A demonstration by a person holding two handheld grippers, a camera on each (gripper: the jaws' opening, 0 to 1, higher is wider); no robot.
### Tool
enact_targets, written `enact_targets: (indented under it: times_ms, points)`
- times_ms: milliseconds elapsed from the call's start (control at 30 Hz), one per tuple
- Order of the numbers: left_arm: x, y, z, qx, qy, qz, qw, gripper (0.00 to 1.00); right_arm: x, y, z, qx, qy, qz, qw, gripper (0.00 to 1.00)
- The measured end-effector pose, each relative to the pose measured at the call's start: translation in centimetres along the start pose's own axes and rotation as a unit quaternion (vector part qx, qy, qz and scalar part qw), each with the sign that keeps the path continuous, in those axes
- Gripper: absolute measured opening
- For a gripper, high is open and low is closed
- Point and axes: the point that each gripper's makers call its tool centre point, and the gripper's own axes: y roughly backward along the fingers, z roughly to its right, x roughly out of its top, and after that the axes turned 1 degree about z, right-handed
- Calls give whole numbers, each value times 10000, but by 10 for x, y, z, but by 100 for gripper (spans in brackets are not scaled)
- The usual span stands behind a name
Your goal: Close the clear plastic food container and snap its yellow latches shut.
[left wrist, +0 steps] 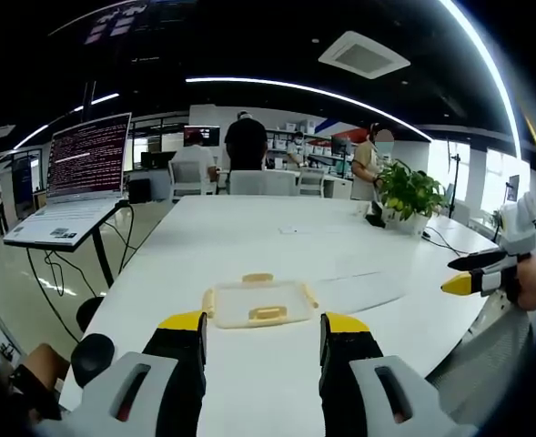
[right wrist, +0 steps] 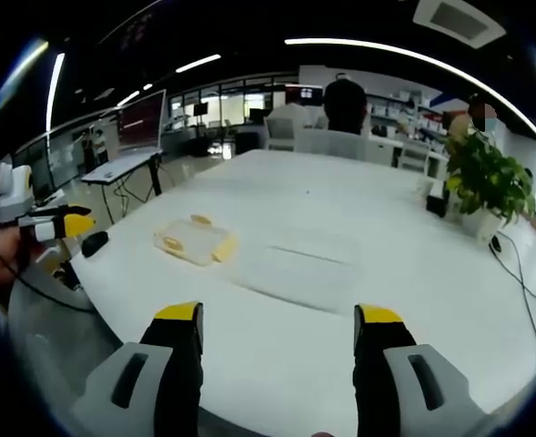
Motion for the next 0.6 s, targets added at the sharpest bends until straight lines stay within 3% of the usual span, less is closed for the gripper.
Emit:
enact_targets:
  times_ms: [600]
  points:
    - [-2, -1, -1, 30, 70, -110, 9999, 43, 4, 1, -7, 138, 160, 18, 9998, 63]
